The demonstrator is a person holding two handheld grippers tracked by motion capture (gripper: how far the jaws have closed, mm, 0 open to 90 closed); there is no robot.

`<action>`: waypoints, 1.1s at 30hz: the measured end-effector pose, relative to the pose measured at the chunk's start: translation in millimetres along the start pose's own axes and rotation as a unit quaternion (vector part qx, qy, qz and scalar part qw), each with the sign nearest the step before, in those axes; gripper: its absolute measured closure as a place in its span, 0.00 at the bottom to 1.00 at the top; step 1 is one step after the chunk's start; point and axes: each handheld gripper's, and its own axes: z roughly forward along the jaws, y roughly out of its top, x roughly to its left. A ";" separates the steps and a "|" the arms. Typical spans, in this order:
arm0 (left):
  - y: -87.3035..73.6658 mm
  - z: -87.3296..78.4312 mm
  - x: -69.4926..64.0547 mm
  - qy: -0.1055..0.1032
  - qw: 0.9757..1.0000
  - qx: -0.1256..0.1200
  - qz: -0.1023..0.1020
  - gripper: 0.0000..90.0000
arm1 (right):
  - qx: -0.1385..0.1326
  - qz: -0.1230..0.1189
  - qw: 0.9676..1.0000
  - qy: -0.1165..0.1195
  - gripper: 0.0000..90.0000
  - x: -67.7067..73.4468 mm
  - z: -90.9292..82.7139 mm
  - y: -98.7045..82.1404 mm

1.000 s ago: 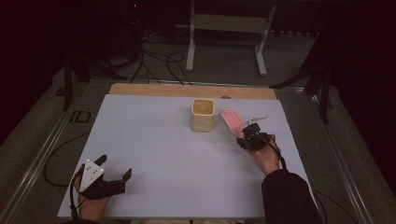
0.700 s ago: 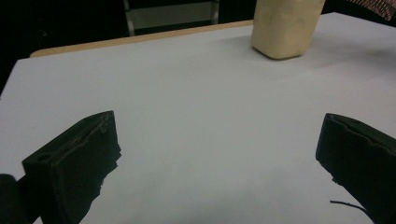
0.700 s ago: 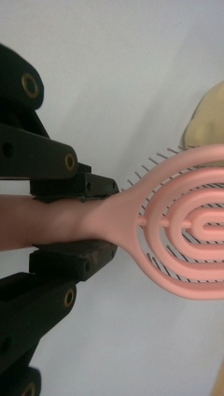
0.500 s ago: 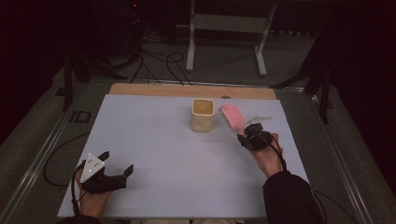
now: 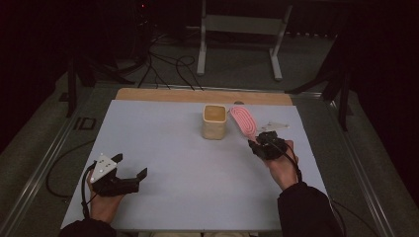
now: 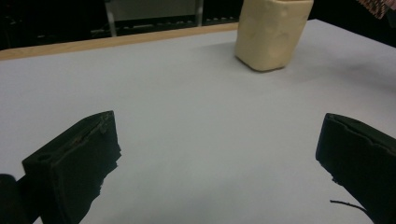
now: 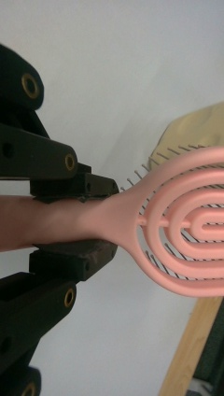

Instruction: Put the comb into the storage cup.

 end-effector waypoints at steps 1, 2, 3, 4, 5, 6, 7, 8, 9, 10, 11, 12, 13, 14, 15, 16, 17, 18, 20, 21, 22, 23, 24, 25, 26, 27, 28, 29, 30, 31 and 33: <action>1.4 1.0 -0.4 -0.002 1.000 0.000 -0.002 0.00 | -0.003 -0.002 1.000 0.002 0.78 1.5 -0.8 1.0; 2.7 1.9 -0.6 -0.005 1.000 -0.001 -0.003 0.00 | -0.006 -0.004 1.000 0.004 0.78 3.0 -1.8 1.9; 3.9 2.9 -0.8 -0.007 1.000 -0.002 -0.006 0.00 | -0.007 -0.006 1.000 0.007 0.78 4.5 -2.6 2.8; 5.2 3.8 -0.8 -0.010 1.000 -0.002 -0.006 0.00 | -0.010 -0.009 1.000 0.010 0.78 6.2 -2.9 3.4; 6.5 4.7 -1.1 -0.012 1.000 -0.001 -0.007 0.00 | -0.010 -0.013 1.000 0.010 0.78 7.8 -3.4 4.0; 7.7 5.6 -1.5 -0.013 1.000 -0.002 -0.009 0.00 | -0.012 -0.015 1.000 0.011 0.78 9.4 -3.7 4.6; 9.3 6.7 -2.1 -0.015 1.000 -0.002 -0.009 0.00 | -0.013 -0.015 1.000 0.013 0.78 11.2 -4.0 5.2; 10.3 7.2 -2.4 -0.016 1.000 -0.002 -0.008 0.00 | -0.014 -0.017 1.000 0.014 0.78 13.1 -4.5 5.9; 11.7 8.0 -3.1 -0.018 1.000 -0.002 -0.009 0.00 | -0.016 -0.020 1.000 0.015 0.78 13.9 -4.8 6.2; 13.2 9.0 -3.7 -0.021 1.000 -0.003 -0.010 0.00 | -0.017 -0.019 1.000 0.016 0.78 15.5 -5.1 6.7; 14.7 10.1 -4.3 -0.024 1.000 -0.004 -0.011 0.00 | -0.019 -0.022 0.999 0.018 0.78 16.6 -5.3 7.2; 16.2 11.2 -4.9 -0.028 1.000 -0.003 -0.012 0.00 | -0.021 -0.024 0.999 0.018 0.78 17.8 -5.6 7.7; 17.6 12.4 -5.8 -0.031 0.999 -0.004 -0.013 0.00 | -0.022 -0.024 0.999 0.019 0.78 19.1 -6.0 8.3; 19.1 13.7 -6.6 -0.033 0.999 -0.004 -0.012 0.00 | -0.023 -0.024 0.999 0.021 0.78 20.4 -6.1 8.7; 20.5 14.9 -7.6 -0.035 0.999 -0.003 -0.012 0.00 | -0.025 -0.026 0.999 0.021 0.78 21.5 -6.3 9.1; 21.9 16.3 -8.8 -0.038 0.999 -0.004 -0.011 0.00 | -0.027 -0.027 0.999 0.023 0.78 22.7 -6.5 9.7; 23.5 18.1 -10.5 -0.041 0.999 -0.004 -0.011 0.00 | -0.028 -0.029 0.999 0.022 0.78 23.8 -6.7 10.1; 24.8 19.7 -11.8 -0.043 0.999 -0.004 -0.009 0.00 | -0.031 -0.030 0.999 0.023 0.78 25.3 -6.9 10.6; 27.4 22.9 -14.8 -0.046 0.999 -0.002 -0.006 0.00 | -0.033 -0.032 0.999 0.026 0.78 28.0 -7.4 11.6; 28.8 24.6 -16.0 -0.047 0.999 0.001 -0.004 0.00 | -0.035 -0.034 0.998 0.027 0.78 29.4 -7.4 12.0; 29.9 26.6 -17.6 -0.047 0.999 0.002 -0.004 0.00 | -0.036 -0.036 0.998 0.029 0.78 30.8 -7.5 12.4; 31.2 28.3 -18.7 -0.049 0.999 0.005 -0.002 0.00 | -0.036 -0.038 0.998 0.030 0.78 32.2 -7.6 12.8; 32.3 30.3 -20.2 -0.050 0.999 0.005 -0.002 0.00 | -0.038 -0.039 0.998 0.031 0.78 33.7 -7.4 13.1; 33.5 32.1 -21.5 -0.053 0.999 0.006 -0.001 0.00 | -0.039 -0.042 0.998 0.032 0.78 34.9 -7.2 13.4; 34.8 33.8 -22.9 -0.055 0.998 0.007 0.000 0.00 | -0.040 -0.043 0.998 0.033 0.78 36.2 -7.3 13.7; 36.0 35.6 -24.6 -0.057 0.998 0.007 -0.001 0.00 | -0.041 -0.043 0.998 0.035 0.78 37.6 -7.4 14.1; 37.3 37.1 -26.0 -0.059 0.998 0.007 0.001 0.00 | -0.043 -0.046 0.997 0.036 0.78 38.7 -7.4 14.5; 38.6 38.7 -27.5 -0.060 0.998 0.008 0.002 0.00 | -0.044 -0.047 0.997 0.036 0.78 40.3 -7.4 14.9; 39.9 40.2 -29.0 -0.060 0.998 0.010 0.004 0.00 | -0.045 -0.050 0.997 0.036 0.78 41.7 -7.4 15.2; 41.1 41.9 -30.4 -0.061 0.998 0.010 0.005 0.00 | -0.044 -0.051 0.997 0.039 0.78 43.1 -7.2 15.4; 43.6 45.3 -33.0 -0.064 0.998 0.011 0.007 0.00 | -0.044 -0.054 0.997 0.040 0.78 44.3 -7.1 15.7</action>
